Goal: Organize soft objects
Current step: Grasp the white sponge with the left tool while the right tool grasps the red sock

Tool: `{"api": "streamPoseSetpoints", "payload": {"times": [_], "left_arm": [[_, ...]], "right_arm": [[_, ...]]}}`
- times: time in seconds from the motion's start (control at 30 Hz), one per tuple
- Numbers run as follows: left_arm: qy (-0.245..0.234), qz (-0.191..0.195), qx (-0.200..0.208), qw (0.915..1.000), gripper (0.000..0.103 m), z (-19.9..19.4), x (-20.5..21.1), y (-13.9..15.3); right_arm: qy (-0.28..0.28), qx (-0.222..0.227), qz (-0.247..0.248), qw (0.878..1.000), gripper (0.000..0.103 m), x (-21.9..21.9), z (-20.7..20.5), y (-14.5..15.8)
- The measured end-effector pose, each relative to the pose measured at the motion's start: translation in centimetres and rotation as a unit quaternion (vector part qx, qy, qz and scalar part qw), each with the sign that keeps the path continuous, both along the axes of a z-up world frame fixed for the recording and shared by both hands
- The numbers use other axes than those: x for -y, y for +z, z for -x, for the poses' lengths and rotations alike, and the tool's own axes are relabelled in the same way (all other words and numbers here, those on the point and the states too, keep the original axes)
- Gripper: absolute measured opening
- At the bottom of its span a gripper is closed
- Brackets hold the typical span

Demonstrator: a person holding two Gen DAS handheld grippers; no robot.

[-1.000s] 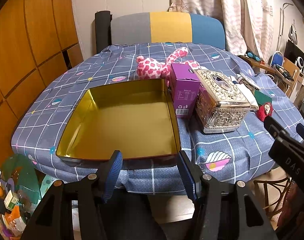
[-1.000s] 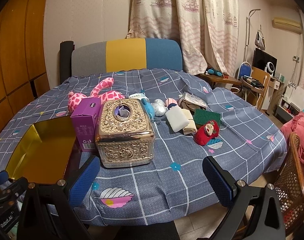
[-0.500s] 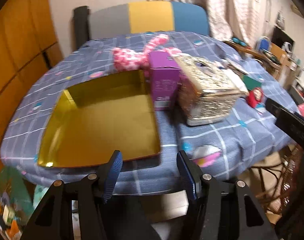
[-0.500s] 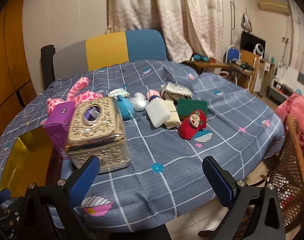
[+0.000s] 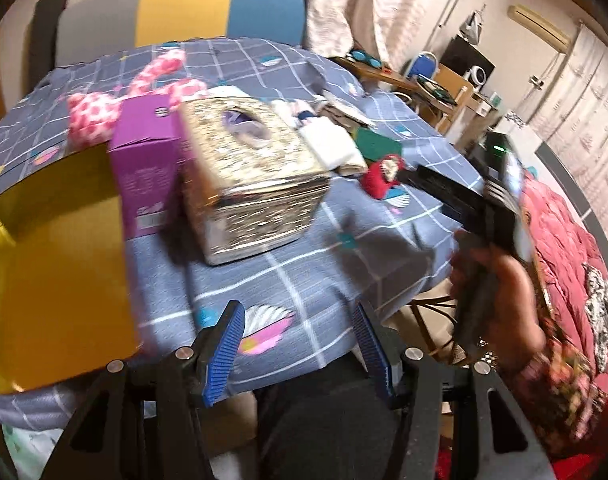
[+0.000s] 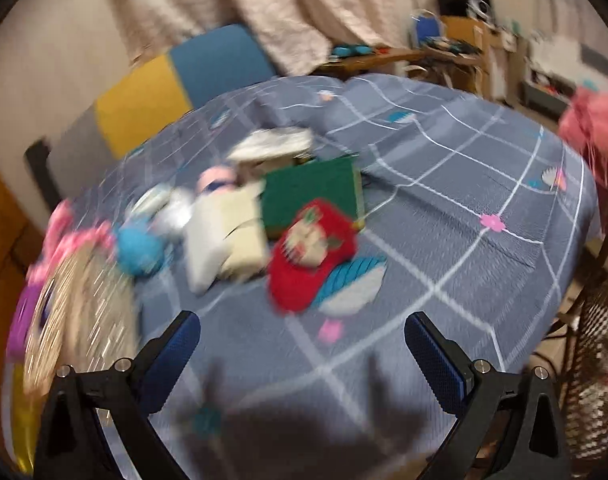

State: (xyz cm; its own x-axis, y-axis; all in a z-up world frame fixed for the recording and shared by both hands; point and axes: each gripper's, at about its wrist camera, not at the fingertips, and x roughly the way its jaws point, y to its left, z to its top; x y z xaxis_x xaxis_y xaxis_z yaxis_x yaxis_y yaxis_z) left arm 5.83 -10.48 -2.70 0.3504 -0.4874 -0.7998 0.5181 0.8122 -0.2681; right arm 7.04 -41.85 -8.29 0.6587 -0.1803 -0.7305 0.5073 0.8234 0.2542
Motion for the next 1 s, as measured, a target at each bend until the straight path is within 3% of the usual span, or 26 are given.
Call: {"api": "streamPoseSetpoints", "payload": {"times": [0.27, 0.33, 0.57, 0.7, 0.83, 1.0], "left_arm": [[-0.009, 0.03, -0.012, 0.9994, 0.057, -2.2, 3.5, 0.8], [-0.013, 0.042, -0.016, 0.9989, 0.057, -2.9, 4.5, 1.1], [-0.014, 0.08, -0.026, 0.9963, 0.057, -6.1, 8.4, 2.0], [-0.013, 0.096, -0.016, 0.9952, 0.062, -7.9, 11.1, 2.6], [0.005, 0.077, -0.024, 0.9968, 0.069, -11.6, 14.5, 2.0], [0.04, 0.066, -0.077, 0.994, 0.069, -16.9, 17.7, -0.8]], "right_arm": [[-0.055, 0.008, -0.07, 0.996, 0.084, 5.5, -5.4, -3.7], [-0.043, 0.016, -0.075, 0.996, 0.073, 6.1, -6.2, -4.4], [0.017, 0.029, -0.068, 0.997, 0.049, 6.3, -6.9, -5.2], [0.01, 0.07, -0.067, 0.995, 0.048, 7.4, -5.3, -5.1], [0.0, 0.084, -0.069, 0.994, 0.048, 7.8, -4.8, -6.2], [0.008, 0.095, -0.033, 0.995, 0.048, 6.7, -4.8, -6.4]]}}
